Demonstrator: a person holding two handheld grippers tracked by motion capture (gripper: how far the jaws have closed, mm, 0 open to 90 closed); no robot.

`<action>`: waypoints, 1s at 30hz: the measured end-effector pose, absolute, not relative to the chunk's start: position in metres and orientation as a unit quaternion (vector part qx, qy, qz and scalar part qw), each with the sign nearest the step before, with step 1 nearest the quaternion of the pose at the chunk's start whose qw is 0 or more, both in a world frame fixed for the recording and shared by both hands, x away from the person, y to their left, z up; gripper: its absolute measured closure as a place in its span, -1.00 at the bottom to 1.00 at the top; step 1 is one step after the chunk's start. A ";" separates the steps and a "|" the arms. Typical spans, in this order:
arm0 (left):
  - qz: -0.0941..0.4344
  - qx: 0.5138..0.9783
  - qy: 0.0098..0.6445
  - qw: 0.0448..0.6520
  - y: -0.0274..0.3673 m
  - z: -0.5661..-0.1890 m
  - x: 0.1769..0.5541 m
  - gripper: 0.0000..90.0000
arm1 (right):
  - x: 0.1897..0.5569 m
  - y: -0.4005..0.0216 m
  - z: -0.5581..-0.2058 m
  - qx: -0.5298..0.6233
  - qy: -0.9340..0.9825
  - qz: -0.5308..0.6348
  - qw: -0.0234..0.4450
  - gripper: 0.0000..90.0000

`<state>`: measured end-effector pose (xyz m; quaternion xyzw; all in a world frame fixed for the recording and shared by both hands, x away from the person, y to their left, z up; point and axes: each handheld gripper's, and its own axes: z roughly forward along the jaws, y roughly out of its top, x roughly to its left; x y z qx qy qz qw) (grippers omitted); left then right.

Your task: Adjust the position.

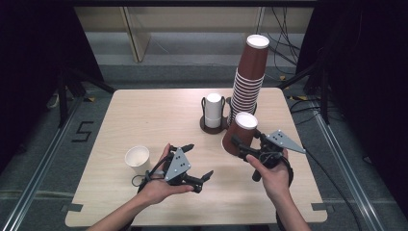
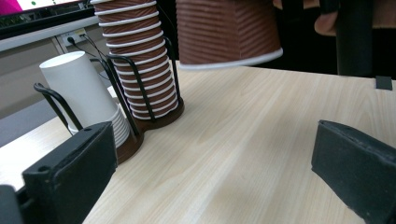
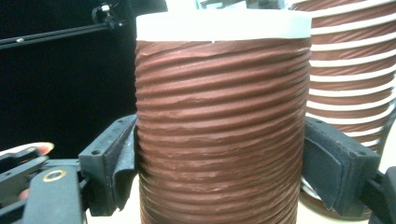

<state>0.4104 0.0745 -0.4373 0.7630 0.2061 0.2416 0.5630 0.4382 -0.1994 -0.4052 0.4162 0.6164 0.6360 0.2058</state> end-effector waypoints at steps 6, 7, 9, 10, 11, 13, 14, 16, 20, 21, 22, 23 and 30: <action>0.234 0.765 0.201 0.565 0.065 -0.444 0.412 -1.00 | 0.435 -0.194 -0.414 0.421 0.622 0.633 0.188 -0.58; 0.232 0.765 0.198 0.567 0.064 -0.445 0.412 -1.00 | 0.434 -0.194 -0.415 0.425 0.620 0.635 0.177 -0.58; 0.229 0.765 0.193 0.570 0.061 -0.446 0.411 -1.00 | 0.434 -0.194 -0.417 0.425 0.624 0.631 0.179 -0.58; 0.228 0.765 0.192 0.570 0.061 -0.447 0.411 -1.00 | 0.433 -0.194 -0.418 0.428 0.624 0.630 0.175 -0.58; 0.228 0.765 0.193 0.570 0.060 -0.448 0.411 -1.00 | 0.433 -0.193 -0.420 0.431 0.621 0.633 0.168 -0.58; 0.227 0.769 0.194 0.566 0.060 -0.450 0.410 -1.00 | 0.433 -0.191 -0.424 0.435 0.620 0.634 0.158 -0.58; 0.227 0.771 0.192 0.563 0.060 -0.451 0.410 -1.00 | 0.432 -0.189 -0.426 0.440 0.617 0.636 0.144 -0.58; 0.228 0.771 0.190 0.563 0.059 -0.452 0.410 -1.00 | 0.431 -0.187 -0.430 0.443 0.617 0.637 0.134 -0.58; 0.227 0.768 0.193 0.567 0.059 -0.452 0.412 -1.00 | 0.431 -0.183 -0.435 0.458 0.609 0.640 0.100 -0.58; 0.226 0.768 0.193 0.568 0.058 -0.453 0.412 -1.00 | 0.432 -0.183 -0.436 0.457 0.611 0.638 0.103 -0.58; 0.225 0.767 0.191 0.569 0.057 -0.452 0.412 -1.00 | 0.431 -0.181 -0.436 0.459 0.610 0.639 0.093 -0.58; 0.222 0.766 0.193 0.572 0.057 -0.452 0.412 -1.00 | 0.432 -0.180 -0.438 0.458 0.612 0.638 0.092 -0.58; 0.211 0.764 0.199 0.577 0.050 -0.453 0.417 -1.00 | 0.433 -0.174 -0.445 0.469 0.610 0.635 0.069 -0.58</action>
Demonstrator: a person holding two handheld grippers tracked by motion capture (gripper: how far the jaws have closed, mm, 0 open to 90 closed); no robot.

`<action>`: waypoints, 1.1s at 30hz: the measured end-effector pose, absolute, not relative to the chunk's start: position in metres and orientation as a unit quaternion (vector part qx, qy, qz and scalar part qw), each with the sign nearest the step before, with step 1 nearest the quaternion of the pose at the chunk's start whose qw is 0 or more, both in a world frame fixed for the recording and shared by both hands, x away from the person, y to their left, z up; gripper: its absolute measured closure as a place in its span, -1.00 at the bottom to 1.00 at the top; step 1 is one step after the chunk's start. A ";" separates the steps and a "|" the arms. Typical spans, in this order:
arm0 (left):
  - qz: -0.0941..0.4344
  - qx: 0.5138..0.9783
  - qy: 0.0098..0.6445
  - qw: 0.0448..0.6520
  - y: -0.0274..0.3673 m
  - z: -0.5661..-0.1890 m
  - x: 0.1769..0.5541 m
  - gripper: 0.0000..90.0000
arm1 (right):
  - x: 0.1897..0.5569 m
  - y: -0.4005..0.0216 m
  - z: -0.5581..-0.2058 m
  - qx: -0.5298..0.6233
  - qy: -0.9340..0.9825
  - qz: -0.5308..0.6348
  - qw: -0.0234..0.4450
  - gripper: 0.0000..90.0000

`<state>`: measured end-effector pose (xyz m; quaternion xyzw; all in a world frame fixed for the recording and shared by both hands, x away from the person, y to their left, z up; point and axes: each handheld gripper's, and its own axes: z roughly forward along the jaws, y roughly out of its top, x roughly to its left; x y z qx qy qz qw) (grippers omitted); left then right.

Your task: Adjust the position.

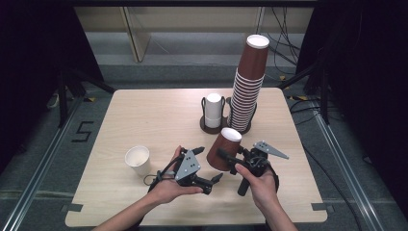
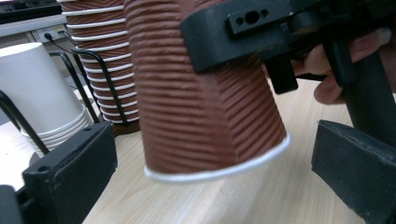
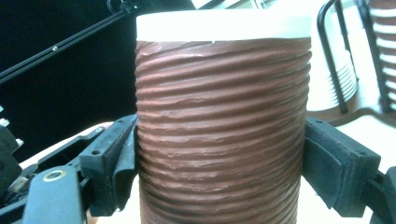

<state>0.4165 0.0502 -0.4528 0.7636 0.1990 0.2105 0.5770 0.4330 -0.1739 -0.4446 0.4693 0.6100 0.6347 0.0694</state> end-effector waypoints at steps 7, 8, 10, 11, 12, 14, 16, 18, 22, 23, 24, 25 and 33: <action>0.208 0.765 0.201 0.575 0.047 -0.456 0.419 -1.00 | 0.432 -0.168 -0.446 0.467 0.606 0.643 0.047 -0.58; 0.207 0.765 0.202 0.575 0.047 -0.457 0.420 -1.00 | 0.431 -0.168 -0.446 0.468 0.607 0.640 0.051 -0.58; 0.202 0.765 0.206 0.576 0.046 -0.457 0.422 -1.00 | 0.431 -0.167 -0.446 0.465 0.610 0.640 0.053 -0.58; 0.198 0.764 0.209 0.578 0.046 -0.457 0.422 -1.00 | 0.431 -0.166 -0.447 0.468 0.609 0.639 0.048 -0.58; 0.193 0.764 0.213 0.577 0.046 -0.457 0.423 -1.00 | 0.430 -0.165 -0.447 0.471 0.609 0.636 0.047 -0.58; 0.187 0.765 0.218 0.577 0.045 -0.458 0.424 -1.00 | 0.431 -0.163 -0.448 0.469 0.610 0.637 0.043 -0.58; 0.186 0.764 0.219 0.578 0.044 -0.459 0.425 -1.00 | 0.430 -0.162 -0.450 0.466 0.611 0.638 0.048 -0.58; 0.185 0.765 0.221 0.575 0.044 -0.460 0.425 -1.00 | 0.429 -0.161 -0.449 0.474 0.611 0.633 0.041 -0.58; 0.186 0.766 0.225 0.572 0.043 -0.461 0.427 -1.00 | 0.430 -0.159 -0.452 0.463 0.613 0.639 0.047 -0.58; 0.187 0.767 0.224 0.572 0.043 -0.461 0.427 -1.00 | 0.429 -0.158 -0.451 0.470 0.614 0.632 0.045 -0.58; 0.186 0.768 0.226 0.570 0.043 -0.461 0.427 -1.00 | 0.427 -0.157 -0.450 0.476 0.610 0.633 0.036 -0.58; 0.185 0.766 0.226 0.573 0.042 -0.462 0.428 -1.00 | 0.429 -0.157 -0.451 0.467 0.614 0.635 0.044 -0.58; 0.181 0.767 0.231 0.570 0.041 -0.461 0.431 -1.00 | 0.427 -0.154 -0.450 0.458 0.614 0.642 0.044 -0.58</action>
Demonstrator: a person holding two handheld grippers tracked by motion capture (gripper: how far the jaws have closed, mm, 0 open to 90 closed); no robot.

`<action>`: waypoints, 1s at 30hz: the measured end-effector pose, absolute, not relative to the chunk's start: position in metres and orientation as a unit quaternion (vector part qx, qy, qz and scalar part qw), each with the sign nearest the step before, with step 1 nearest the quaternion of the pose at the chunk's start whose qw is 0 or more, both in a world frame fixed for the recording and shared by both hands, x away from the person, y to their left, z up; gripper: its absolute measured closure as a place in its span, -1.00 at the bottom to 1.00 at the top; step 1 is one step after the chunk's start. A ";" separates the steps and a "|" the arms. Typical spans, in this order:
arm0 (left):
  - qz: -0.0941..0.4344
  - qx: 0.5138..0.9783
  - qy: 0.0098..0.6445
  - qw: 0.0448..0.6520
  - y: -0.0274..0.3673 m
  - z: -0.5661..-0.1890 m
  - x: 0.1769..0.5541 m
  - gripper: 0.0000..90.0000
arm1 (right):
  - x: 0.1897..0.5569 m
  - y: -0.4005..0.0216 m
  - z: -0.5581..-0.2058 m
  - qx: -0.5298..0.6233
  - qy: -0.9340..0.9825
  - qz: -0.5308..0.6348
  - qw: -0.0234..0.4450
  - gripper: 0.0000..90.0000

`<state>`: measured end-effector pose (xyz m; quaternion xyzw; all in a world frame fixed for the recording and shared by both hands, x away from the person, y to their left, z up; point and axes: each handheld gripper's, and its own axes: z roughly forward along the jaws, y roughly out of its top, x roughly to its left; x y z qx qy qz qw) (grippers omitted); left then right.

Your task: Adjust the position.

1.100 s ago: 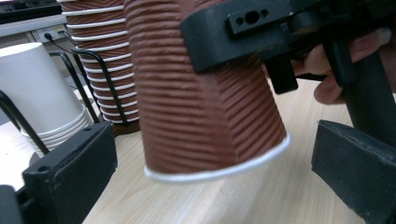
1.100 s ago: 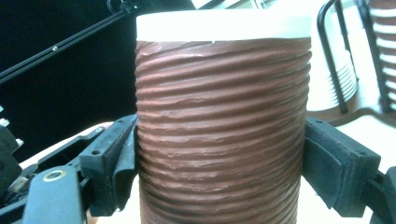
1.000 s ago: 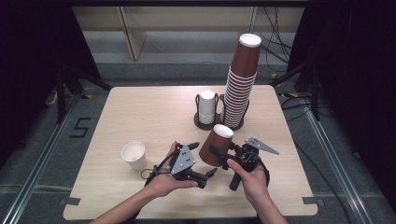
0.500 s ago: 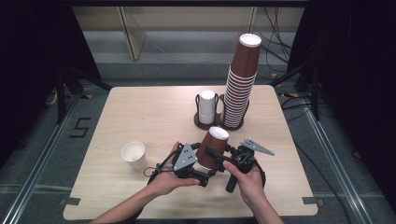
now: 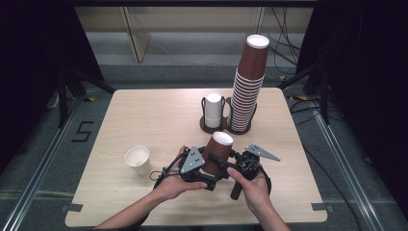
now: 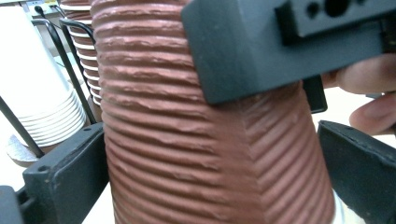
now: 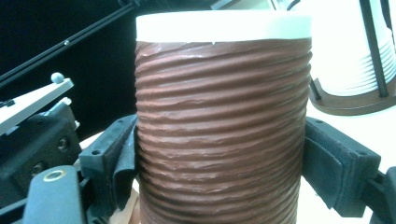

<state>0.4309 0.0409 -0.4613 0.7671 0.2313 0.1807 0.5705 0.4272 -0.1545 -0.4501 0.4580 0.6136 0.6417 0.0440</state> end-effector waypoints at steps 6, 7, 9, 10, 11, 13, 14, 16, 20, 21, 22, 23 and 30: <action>0.187 0.762 0.234 0.573 0.041 -0.460 0.430 -0.88 | 0.425 -0.153 -0.448 0.459 0.613 0.642 0.039 -0.59; 0.190 0.763 0.233 0.572 0.041 -0.460 0.430 -0.87 | 0.426 -0.154 -0.448 0.458 0.614 0.641 0.042 -0.60; 0.191 0.763 0.232 0.572 0.042 -0.459 0.430 -0.84 | 0.427 -0.154 -0.448 0.452 0.616 0.644 0.043 -0.62; 0.192 0.764 0.230 0.571 0.042 -0.459 0.429 -0.82 | 0.426 -0.154 -0.448 0.454 0.615 0.643 0.041 -0.63; 0.194 0.764 0.230 0.571 0.042 -0.458 0.429 -0.81 | 0.426 -0.154 -0.448 0.453 0.615 0.644 0.041 -0.64; 0.196 0.766 0.228 0.568 0.043 -0.458 0.429 -0.78 | 0.427 -0.154 -0.448 0.452 0.616 0.644 0.041 -0.66; 0.197 0.767 0.226 0.567 0.043 -0.458 0.429 -0.77 | 0.426 -0.153 -0.448 0.453 0.615 0.644 0.039 -0.66; 0.197 0.764 0.224 0.572 0.043 -0.459 0.429 -0.75 | 0.427 -0.154 -0.448 0.454 0.615 0.644 0.040 -0.68; 0.199 0.768 0.222 0.566 0.044 -0.458 0.429 -0.72 | 0.427 -0.153 -0.447 0.455 0.618 0.640 0.041 -0.70; 0.198 0.768 0.222 0.567 0.044 -0.458 0.429 -0.72 | 0.425 -0.152 -0.446 0.463 0.611 0.642 0.026 -0.71; 0.198 0.768 0.221 0.567 0.044 -0.458 0.429 -0.72 | 0.428 -0.153 -0.447 0.451 0.618 0.643 0.043 -0.72; 0.198 0.768 0.221 0.568 0.044 -0.457 0.428 -0.72 | 0.428 -0.153 -0.447 0.451 0.618 0.642 0.042 -0.74; 0.201 0.772 0.213 0.564 0.045 -0.457 0.428 -0.72 | 0.427 -0.154 -0.447 0.453 0.623 0.636 0.045 -0.86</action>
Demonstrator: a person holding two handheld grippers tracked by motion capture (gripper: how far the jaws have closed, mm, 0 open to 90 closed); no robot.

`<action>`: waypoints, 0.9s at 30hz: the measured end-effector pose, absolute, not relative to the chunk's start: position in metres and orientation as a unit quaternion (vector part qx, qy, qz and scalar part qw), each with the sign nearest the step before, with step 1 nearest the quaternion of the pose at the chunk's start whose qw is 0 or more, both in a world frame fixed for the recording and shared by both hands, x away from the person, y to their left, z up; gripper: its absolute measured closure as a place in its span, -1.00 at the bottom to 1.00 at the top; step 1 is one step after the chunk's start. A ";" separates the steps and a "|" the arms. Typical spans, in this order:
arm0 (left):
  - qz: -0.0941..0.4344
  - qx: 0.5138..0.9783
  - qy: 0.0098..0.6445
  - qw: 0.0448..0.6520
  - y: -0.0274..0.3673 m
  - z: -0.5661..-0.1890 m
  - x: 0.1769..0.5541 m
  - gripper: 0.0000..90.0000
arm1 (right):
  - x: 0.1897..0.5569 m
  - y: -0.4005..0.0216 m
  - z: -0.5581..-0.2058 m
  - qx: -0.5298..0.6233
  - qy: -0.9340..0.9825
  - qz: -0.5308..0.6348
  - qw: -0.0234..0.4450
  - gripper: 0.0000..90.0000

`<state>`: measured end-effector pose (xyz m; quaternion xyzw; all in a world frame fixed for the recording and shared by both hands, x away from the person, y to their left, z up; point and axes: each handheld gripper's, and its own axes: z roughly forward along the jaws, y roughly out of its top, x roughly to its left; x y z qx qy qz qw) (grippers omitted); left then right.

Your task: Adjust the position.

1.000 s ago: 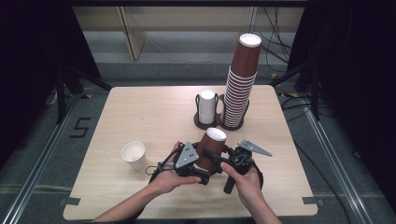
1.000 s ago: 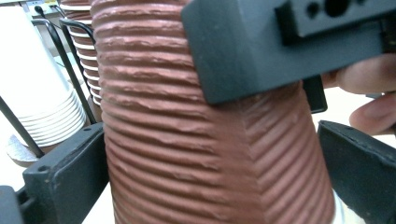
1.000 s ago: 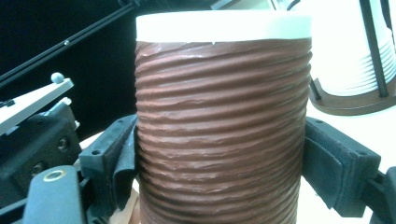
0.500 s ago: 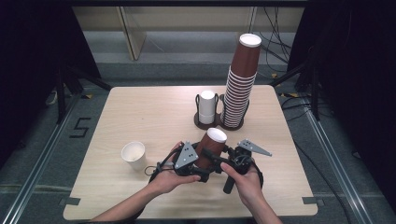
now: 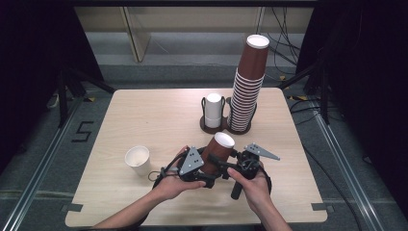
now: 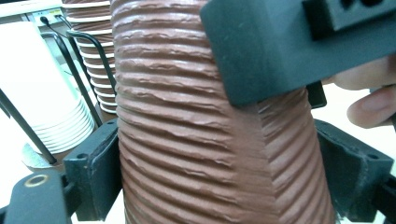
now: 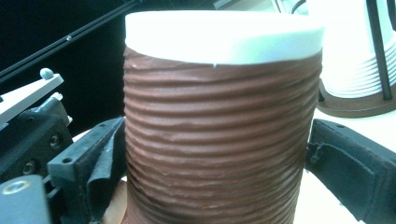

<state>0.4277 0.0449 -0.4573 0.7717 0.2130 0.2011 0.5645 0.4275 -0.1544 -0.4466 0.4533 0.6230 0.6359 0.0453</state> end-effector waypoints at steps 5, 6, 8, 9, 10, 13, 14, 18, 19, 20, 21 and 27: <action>0.205 0.771 0.211 0.564 0.045 -0.456 0.428 -0.72 | 0.427 -0.155 -0.445 0.448 0.627 0.636 0.047 -0.92; 0.207 0.775 0.211 0.558 0.046 -0.455 0.428 -0.72 | 0.426 -0.156 -0.444 0.448 0.631 0.632 0.045 -0.94; 0.210 0.777 0.209 0.555 0.048 -0.455 0.428 -0.72 | 0.425 -0.158 -0.444 0.440 0.637 0.630 0.055 -0.98; 0.211 0.778 0.208 0.554 0.048 -0.454 0.428 -0.72 | 0.424 -0.159 -0.443 0.442 0.638 0.628 0.049 -0.99; 0.211 0.779 0.205 0.554 0.049 -0.454 0.428 -0.72 | 0.424 -0.160 -0.444 0.434 0.640 0.632 0.051 -0.99; 0.212 0.788 0.202 0.542 0.051 -0.453 0.427 -0.72 | 0.420 -0.165 -0.443 0.431 0.650 0.625 0.048 -0.99; 0.213 0.791 0.200 0.538 0.052 -0.453 0.426 -0.72 | 0.419 -0.167 -0.443 0.428 0.653 0.622 0.047 -0.99; 0.214 0.801 0.195 0.524 0.055 -0.453 0.426 -0.72 | 0.416 -0.174 -0.444 0.409 0.670 0.618 0.040 -0.99; 0.215 0.803 0.192 0.521 0.056 -0.453 0.426 -0.72 | 0.415 -0.175 -0.443 0.403 0.680 0.611 0.042 -0.99; 0.215 0.805 0.191 0.520 0.057 -0.453 0.426 -0.72 | 0.415 -0.177 -0.444 0.395 0.686 0.610 0.047 -0.99; 0.216 0.807 0.189 0.516 0.058 -0.452 0.426 -0.72 | 0.414 -0.179 -0.443 0.391 0.692 0.604 0.052 -0.99; 0.216 0.823 0.174 0.496 0.064 -0.451 0.424 -0.72 | 0.413 -0.194 -0.440 0.346 0.736 0.579 0.064 -0.99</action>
